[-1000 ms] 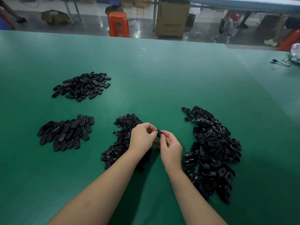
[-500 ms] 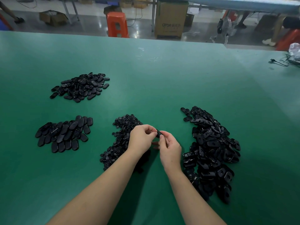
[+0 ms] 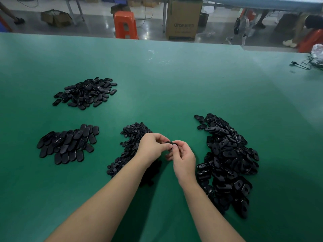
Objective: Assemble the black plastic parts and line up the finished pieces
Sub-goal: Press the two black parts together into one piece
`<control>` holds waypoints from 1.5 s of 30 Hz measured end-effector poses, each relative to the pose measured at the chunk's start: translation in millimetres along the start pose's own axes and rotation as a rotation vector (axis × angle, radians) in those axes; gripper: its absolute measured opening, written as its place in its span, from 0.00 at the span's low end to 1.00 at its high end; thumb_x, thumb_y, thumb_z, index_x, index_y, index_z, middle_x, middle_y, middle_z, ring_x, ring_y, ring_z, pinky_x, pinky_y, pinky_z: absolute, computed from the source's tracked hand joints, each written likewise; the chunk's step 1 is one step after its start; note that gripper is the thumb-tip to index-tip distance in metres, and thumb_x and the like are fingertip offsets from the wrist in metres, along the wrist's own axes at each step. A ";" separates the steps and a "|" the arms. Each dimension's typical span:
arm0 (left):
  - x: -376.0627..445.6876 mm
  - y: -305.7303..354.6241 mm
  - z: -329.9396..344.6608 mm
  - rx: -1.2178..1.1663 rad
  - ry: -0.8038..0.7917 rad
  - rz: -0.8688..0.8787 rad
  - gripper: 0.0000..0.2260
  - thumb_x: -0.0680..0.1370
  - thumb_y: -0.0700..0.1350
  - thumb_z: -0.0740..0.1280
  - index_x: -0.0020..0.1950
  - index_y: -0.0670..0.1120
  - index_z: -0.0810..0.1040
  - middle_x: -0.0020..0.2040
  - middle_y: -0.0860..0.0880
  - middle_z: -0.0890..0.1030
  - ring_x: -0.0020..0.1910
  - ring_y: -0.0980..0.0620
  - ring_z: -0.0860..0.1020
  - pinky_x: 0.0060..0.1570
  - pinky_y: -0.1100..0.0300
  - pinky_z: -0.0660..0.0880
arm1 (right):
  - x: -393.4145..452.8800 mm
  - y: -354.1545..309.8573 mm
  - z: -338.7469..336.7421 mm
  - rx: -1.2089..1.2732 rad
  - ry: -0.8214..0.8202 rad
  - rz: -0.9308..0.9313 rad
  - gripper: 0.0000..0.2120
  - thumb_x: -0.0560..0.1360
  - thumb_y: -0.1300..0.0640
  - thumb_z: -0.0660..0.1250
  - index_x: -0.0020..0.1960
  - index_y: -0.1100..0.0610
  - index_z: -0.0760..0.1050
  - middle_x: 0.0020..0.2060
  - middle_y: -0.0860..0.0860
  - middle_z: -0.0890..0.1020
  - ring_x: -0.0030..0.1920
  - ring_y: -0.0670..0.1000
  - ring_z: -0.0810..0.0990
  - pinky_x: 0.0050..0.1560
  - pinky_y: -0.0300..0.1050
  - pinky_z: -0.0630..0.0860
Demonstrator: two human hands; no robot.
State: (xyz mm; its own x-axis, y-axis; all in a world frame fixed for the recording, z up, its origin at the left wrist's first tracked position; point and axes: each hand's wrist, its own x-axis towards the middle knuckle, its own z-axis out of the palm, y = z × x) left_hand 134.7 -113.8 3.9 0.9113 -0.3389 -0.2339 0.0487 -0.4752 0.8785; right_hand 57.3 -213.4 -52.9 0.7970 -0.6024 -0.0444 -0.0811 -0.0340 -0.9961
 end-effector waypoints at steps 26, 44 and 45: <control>-9.6 9.0 7.1 0.233 0.034 0.056 0.03 0.76 0.43 0.71 0.46 0.46 0.83 0.40 0.50 0.83 0.35 0.51 0.80 0.40 0.59 0.77 | -0.6 0.0 -0.7 -0.095 0.021 -0.021 0.08 0.81 0.60 0.66 0.49 0.46 0.76 0.41 0.46 0.84 0.41 0.46 0.81 0.45 0.56 0.80; -12.5 -4.4 -6.9 0.559 0.153 0.342 0.04 0.77 0.47 0.68 0.50 0.52 0.81 0.45 0.54 0.78 0.45 0.50 0.79 0.43 0.56 0.75 | -4.3 -6.5 1.2 -0.040 0.038 -0.039 0.11 0.84 0.56 0.59 0.55 0.41 0.76 0.37 0.46 0.80 0.32 0.45 0.76 0.34 0.39 0.76; -12.3 -7.7 -14.1 0.563 0.210 0.335 0.04 0.77 0.48 0.68 0.50 0.52 0.81 0.44 0.55 0.76 0.44 0.51 0.78 0.41 0.57 0.73 | -4.6 -7.1 1.2 -0.030 0.037 -0.033 0.11 0.84 0.57 0.60 0.56 0.42 0.76 0.38 0.47 0.81 0.32 0.45 0.77 0.34 0.38 0.76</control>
State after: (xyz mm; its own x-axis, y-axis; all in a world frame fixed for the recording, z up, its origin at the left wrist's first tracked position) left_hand 128.9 -94.5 5.9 0.9029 -0.4036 0.1479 -0.4174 -0.7410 0.5261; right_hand 54.9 -209.4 -45.7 0.7767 -0.6298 -0.0079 -0.0734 -0.0781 -0.9942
